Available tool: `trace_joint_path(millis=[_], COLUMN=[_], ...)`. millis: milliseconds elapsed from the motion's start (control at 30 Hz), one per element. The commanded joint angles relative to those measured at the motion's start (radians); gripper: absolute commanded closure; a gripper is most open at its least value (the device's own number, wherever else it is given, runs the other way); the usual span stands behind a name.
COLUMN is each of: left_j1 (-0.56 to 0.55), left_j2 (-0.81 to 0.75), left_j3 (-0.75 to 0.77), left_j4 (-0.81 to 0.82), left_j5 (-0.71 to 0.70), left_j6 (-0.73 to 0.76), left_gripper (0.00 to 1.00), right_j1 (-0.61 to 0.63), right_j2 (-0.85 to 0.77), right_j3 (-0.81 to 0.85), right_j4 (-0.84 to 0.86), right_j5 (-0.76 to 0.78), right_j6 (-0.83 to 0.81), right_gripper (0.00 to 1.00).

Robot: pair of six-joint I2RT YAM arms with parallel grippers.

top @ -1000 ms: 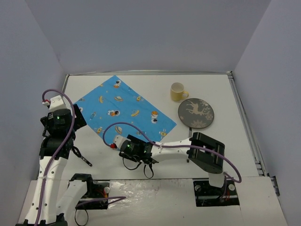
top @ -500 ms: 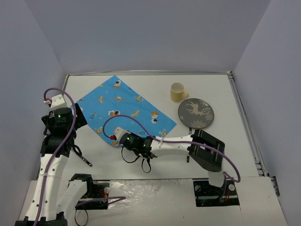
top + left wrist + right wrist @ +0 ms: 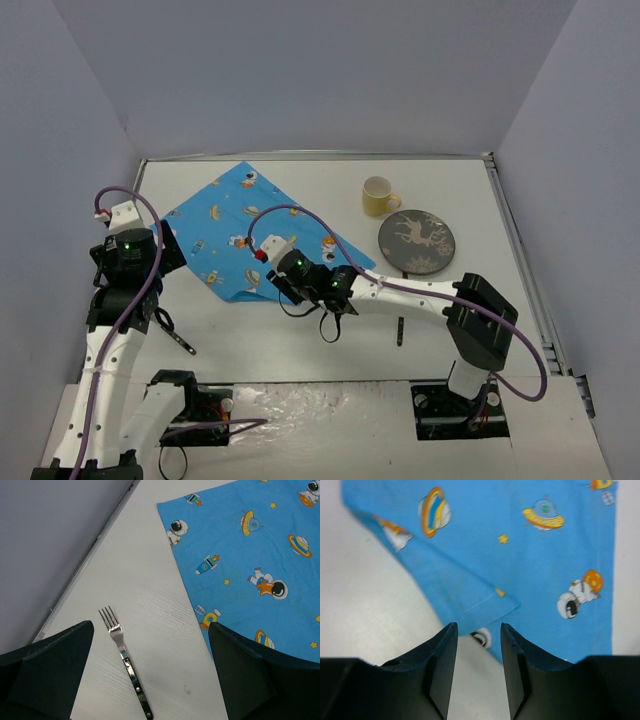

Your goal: Set the dinner table for one person

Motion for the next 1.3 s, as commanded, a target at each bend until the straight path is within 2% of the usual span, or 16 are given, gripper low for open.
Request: trace_joint_path(millis=[0,467,967,1267], left_j1=[0.004,0.004,0.006,0.006], left_j2=[0.014,0.020,0.020,0.022], left_j3=[0.014,0.011,0.012,0.012], left_j4=[0.068,0.066,0.068,0.069], left_j5=[0.017,0.024,0.030,0.031], left_j6=[0.014,0.017,0.017,0.016], left_gripper=[0.03,0.03,0.03,0.03], right_j1=[0.073,0.070,0.077,0.076], right_j2=[-0.079,0.131,0.184,0.217], right_j3=[-0.059,-0.028,-0.004,0.013], right_j4=[0.022,0.124,0.155,0.155], right_j5=[-0.087,0.029,0.075,0.083], right_j6=[0.021,-0.047,-0.090,-0.107], right_gripper=[0.62,0.60,0.54,0.59])
